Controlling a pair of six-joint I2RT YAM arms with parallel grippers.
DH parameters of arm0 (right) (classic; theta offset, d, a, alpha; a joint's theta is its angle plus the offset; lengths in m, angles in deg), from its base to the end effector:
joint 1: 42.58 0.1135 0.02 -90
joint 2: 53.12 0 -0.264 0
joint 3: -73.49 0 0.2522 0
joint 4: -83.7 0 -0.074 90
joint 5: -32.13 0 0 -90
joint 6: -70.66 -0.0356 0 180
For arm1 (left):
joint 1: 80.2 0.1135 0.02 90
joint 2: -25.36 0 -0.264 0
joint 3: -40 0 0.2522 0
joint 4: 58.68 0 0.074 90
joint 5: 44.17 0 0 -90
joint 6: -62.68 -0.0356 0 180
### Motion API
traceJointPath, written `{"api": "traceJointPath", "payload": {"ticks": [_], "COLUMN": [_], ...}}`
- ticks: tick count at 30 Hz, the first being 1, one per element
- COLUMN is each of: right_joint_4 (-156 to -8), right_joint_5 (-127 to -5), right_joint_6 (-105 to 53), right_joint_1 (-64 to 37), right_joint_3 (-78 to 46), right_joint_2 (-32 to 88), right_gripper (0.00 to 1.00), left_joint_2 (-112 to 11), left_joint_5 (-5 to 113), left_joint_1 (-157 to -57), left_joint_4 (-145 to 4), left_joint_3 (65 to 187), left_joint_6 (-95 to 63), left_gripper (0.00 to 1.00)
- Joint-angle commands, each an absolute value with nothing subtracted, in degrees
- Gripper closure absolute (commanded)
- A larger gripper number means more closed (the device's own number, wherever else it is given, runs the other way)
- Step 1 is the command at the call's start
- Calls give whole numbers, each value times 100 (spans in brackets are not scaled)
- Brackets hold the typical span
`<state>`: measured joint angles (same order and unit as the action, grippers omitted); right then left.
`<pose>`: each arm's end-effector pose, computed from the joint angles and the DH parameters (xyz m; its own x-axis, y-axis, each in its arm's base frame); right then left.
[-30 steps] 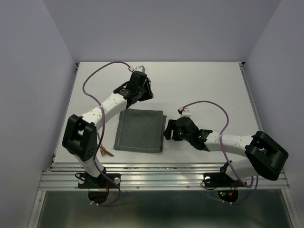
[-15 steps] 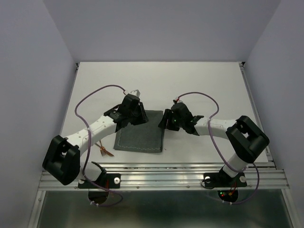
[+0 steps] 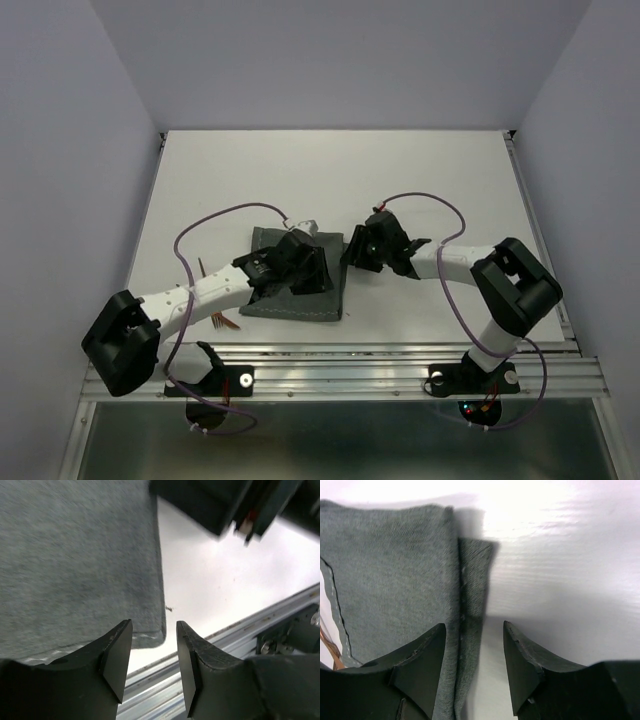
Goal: Fold the napkin into a case and place the utensils inside
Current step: Smooth out the lower triangle-folded napkin at the center of the board.
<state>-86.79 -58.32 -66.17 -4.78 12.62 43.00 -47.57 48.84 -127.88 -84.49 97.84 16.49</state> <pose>0.2621 0.2037 0.1533 -0.8309 0.2785 -0.4818 -0.0165 0.8530 0.5217 0.1796 -0.2000 0.2285 -0.8478 -0.0958 -0.5217 0.2470 0.7991 -0.5481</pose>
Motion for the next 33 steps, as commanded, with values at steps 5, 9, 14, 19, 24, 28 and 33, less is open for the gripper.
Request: {"api": "traceJointPath", "payload": {"ticks": [5,9,14,19,24,28,33], "right_joint_4": [-8527,-8465,-8281,-8271,-8271,-8271,-8088], "right_joint_5": [-5919,-6006,-6147,-6138,-6121,-6121,-6042], "right_joint_6": [-6364,-6303,-6232,-6188,-6136,-6118,-6083], "right_joint_1": [-883,-936,-936,-936,-936,-936,-936], "right_joint_3": [1087,1043,797,674,524,428,340], "right_joint_2": [4092,4180,4505,4725,4910,5050,5182], "right_gripper": [46,48,50,53,54,57,60], "left_joint_2": [-5373,-5769,-6121,-6209,-6279,-6315,-6279], "left_joint_5": [4293,4153,4073,3942,3906,3898,3827], "left_joint_1": [-13627,-13820,-13829,-13829,-13829,-13829,-13829], "left_joint_4": [-8580,-8624,-8554,-8615,-8650,-8633,-8668], "left_joint_3": [10122,10254,10395,10448,10430,10386,10369], "left_joint_6": [2163,2251,2269,2313,2304,2304,2252], "left_gripper": [50,56,64,71,76,77,59]}}
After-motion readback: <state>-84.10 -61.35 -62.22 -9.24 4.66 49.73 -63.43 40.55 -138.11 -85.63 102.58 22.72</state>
